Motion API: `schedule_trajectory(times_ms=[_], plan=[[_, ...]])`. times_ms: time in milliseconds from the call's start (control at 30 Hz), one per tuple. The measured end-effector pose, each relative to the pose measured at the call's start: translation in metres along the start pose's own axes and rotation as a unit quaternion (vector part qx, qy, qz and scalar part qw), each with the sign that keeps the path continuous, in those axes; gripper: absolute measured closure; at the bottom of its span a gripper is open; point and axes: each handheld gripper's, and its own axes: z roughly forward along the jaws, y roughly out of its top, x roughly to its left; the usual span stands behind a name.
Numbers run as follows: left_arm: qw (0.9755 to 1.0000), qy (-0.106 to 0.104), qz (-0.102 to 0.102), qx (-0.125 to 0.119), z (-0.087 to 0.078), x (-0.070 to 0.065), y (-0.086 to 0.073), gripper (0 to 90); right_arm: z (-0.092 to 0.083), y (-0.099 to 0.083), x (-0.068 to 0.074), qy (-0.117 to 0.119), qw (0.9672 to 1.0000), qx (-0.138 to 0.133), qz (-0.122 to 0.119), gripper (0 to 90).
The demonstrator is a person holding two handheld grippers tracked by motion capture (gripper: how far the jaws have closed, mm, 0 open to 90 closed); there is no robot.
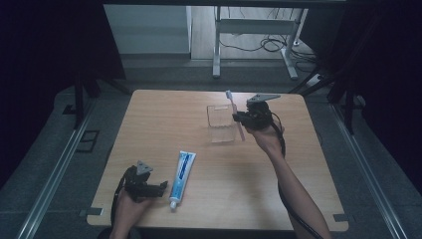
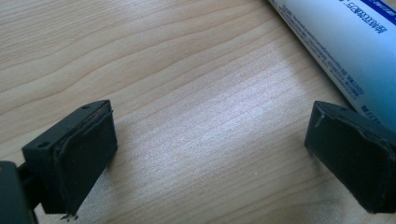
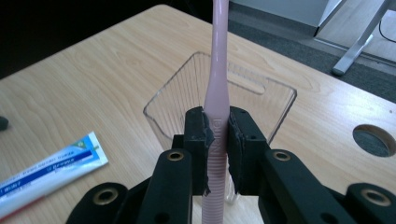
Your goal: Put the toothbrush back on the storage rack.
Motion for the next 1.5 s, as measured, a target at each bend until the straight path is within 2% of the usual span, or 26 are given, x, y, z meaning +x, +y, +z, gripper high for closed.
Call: schedule_trajectory(times_ms=[667, 967, 1133, 1500], plan=[[1.0000, 0.000, 0.000, 0.000, 0.000, 0.000, 0.000, 2.3, 0.010, 0.016, -0.006, -0.002, 0.9993, -0.030, 0.023, 78.5], [1.0000, 0.000, 0.000, 0.000, 0.000, 0.000, 0.000, 2.3, 0.015, 0.021, -0.008, 0.006, 0.9983, -0.041, 0.041, 78.5], [1.0000, 0.001, 0.000, 0.000, 0.000, 0.000, 0.000, 2.3, 0.018, 0.023, -0.006, 0.011, 0.9979, -0.046, 0.044, 78.5], [1.0000, 0.001, 0.000, 0.000, 0.000, 0.000, 0.000, 2.3, 0.021, 0.033, -0.006, 0.001, 0.9974, -0.058, 0.041, 78.5]])
